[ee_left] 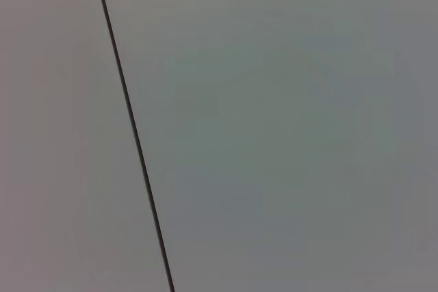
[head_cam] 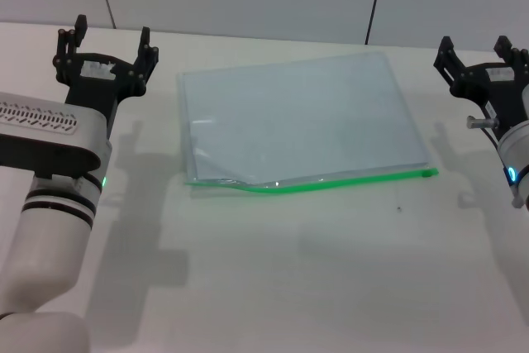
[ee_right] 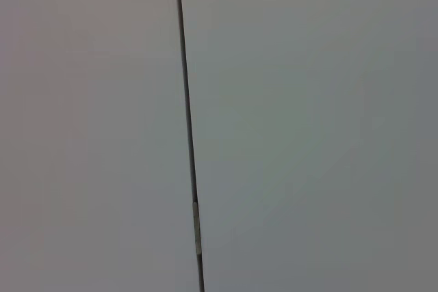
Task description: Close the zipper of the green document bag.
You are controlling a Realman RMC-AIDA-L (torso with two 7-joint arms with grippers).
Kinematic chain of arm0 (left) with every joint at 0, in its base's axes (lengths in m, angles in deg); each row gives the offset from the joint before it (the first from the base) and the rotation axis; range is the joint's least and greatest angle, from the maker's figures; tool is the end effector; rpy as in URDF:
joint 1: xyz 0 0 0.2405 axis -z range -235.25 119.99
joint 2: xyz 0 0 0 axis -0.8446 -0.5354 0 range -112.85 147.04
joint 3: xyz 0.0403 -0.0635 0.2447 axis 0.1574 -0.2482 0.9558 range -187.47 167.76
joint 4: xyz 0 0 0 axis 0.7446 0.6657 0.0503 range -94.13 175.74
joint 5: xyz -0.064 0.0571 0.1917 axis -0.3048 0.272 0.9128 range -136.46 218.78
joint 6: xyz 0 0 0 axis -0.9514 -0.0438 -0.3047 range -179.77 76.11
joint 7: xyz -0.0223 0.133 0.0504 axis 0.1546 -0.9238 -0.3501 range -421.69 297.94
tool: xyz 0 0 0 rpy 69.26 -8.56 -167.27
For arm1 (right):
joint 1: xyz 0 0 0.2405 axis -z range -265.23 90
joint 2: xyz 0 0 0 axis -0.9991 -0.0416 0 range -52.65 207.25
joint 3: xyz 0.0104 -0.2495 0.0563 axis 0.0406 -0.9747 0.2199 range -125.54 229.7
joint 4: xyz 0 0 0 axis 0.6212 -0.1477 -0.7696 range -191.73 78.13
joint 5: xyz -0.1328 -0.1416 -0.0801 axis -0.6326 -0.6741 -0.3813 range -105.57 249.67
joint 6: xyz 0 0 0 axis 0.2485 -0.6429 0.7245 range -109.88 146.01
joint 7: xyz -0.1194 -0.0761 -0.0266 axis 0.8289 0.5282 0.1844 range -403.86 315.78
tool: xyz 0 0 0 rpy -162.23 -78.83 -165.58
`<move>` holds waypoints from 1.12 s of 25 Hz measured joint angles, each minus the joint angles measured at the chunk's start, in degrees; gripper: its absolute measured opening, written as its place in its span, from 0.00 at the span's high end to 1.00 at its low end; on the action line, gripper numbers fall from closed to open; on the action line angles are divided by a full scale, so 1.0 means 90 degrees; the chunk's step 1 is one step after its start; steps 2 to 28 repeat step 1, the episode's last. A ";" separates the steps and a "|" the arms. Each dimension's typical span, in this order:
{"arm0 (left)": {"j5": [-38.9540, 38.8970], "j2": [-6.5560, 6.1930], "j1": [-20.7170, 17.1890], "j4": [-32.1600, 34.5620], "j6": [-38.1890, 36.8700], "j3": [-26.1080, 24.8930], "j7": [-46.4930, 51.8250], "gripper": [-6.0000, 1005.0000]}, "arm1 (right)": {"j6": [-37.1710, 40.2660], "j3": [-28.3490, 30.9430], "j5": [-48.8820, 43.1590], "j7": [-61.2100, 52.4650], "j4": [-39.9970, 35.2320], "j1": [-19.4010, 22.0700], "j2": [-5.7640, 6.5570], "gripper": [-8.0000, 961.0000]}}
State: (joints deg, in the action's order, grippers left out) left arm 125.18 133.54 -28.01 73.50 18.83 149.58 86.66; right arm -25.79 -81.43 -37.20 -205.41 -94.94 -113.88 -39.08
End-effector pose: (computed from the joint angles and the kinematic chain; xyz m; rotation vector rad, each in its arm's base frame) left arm -0.2615 0.3457 -0.0378 -1.4851 -0.3604 -0.5426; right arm 0.2554 0.3760 -0.0483 -1.6322 0.6653 0.6284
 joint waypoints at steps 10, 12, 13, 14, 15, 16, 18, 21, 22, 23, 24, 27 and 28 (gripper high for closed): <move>0.0000 0.0000 0.0000 0.0000 -0.0001 0.0000 0.0000 0.14 | 0.0000 0.0000 0.0000 0.0000 0.0000 0.0000 0.0001 0.11; 0.0000 0.0000 0.0000 0.0000 -0.0001 0.0000 0.0000 0.14 | 0.0000 0.0000 0.0000 0.0000 0.0000 0.0000 0.0001 0.11; 0.0000 0.0000 0.0000 0.0000 -0.0001 0.0000 0.0000 0.14 | 0.0000 0.0000 0.0000 0.0000 0.0000 0.0000 0.0001 0.11; 0.0000 0.0000 0.0000 0.0000 -0.0001 0.0000 0.0000 0.14 | 0.0000 0.0000 0.0000 0.0000 0.0000 0.0000 0.0001 0.11; 0.0000 0.0000 0.0000 0.0000 -0.0001 0.0000 0.0000 0.14 | 0.0000 0.0000 0.0000 0.0000 0.0000 0.0000 0.0001 0.11; 0.0000 0.0000 0.0000 0.0000 -0.0001 0.0000 0.0000 0.14 | 0.0000 0.0000 0.0000 0.0000 0.0000 0.0000 0.0001 0.11; 0.0000 0.0000 0.0000 0.0000 -0.0001 0.0000 0.0000 0.14 | 0.0000 0.0000 0.0000 0.0000 0.0000 0.0000 0.0001 0.11; 0.0000 0.0000 0.0000 0.0000 -0.0001 0.0000 0.0000 0.14 | 0.0000 0.0000 0.0000 0.0000 0.0000 0.0000 0.0001 0.11; 0.0000 0.0000 0.0000 0.0000 -0.0001 0.0000 0.0000 0.14 | 0.0000 0.0000 0.0000 0.0000 0.0000 0.0000 0.0001 0.11; 0.0000 0.0000 0.0000 0.0000 -0.0001 0.0000 0.0000 0.14 | 0.0000 0.0000 0.0000 0.0000 0.0000 0.0000 0.0001 0.11; 0.0000 0.0000 0.0000 0.0000 -0.0001 0.0000 0.0000 0.14 | 0.0000 0.0000 0.0000 0.0000 0.0000 0.0000 0.0001 0.11; 0.0000 0.0000 0.0000 0.0000 -0.0001 0.0000 0.0000 0.14 | 0.0000 0.0000 0.0000 0.0000 0.0000 0.0000 0.0001 0.11; 0.0000 0.0000 0.0000 0.0000 -0.0001 0.0000 0.0000 0.14 | 0.0000 0.0000 0.0000 0.0000 0.0000 0.0000 0.0001 0.11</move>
